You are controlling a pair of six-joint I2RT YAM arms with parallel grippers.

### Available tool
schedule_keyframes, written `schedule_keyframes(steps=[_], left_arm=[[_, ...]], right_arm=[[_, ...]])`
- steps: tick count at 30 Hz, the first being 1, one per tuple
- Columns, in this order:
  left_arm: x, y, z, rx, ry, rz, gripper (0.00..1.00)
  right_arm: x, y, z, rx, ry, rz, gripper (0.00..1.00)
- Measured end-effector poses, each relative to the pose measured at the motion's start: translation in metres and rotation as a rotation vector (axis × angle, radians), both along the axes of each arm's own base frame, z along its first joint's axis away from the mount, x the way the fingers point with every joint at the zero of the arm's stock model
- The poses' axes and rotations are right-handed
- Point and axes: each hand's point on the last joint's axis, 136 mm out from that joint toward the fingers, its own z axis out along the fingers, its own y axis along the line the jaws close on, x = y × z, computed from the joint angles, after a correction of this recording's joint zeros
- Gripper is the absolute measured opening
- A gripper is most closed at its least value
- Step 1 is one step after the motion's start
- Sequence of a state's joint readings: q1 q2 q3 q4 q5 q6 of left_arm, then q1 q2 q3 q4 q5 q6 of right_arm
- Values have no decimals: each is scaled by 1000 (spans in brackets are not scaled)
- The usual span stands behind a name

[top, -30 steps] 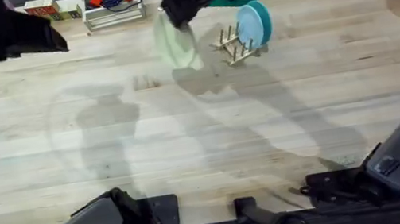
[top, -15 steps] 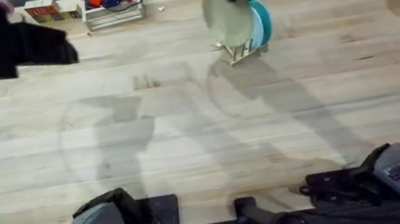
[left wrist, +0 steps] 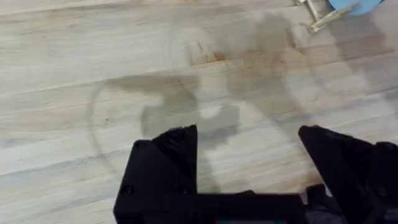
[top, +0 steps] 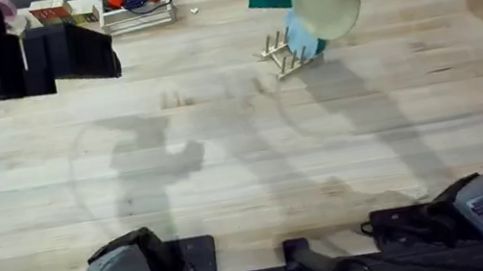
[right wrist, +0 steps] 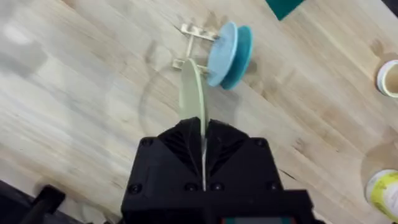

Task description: Pick up the plates from the table one by one and place each into a slot on the dish rack.

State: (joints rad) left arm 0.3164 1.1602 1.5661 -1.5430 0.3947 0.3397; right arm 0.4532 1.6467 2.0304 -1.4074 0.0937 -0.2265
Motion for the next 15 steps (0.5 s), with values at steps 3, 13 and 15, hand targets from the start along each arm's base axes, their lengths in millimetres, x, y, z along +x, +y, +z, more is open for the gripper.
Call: schedule_keyframes(steps=[3, 13, 15], left_arm=[[-4, -1, -2, -6, 21, 0, 994], [-10, -3, -5, -12, 45, 1, 996], [-10, -3, -5, -12, 46, 2, 995]], right_arm=[[3, -8, 0, -12, -4, 1, 31], [12, -17, 2, -19, -26, -5, 30], [12, -17, 2, -16, -25, -10, 31]])
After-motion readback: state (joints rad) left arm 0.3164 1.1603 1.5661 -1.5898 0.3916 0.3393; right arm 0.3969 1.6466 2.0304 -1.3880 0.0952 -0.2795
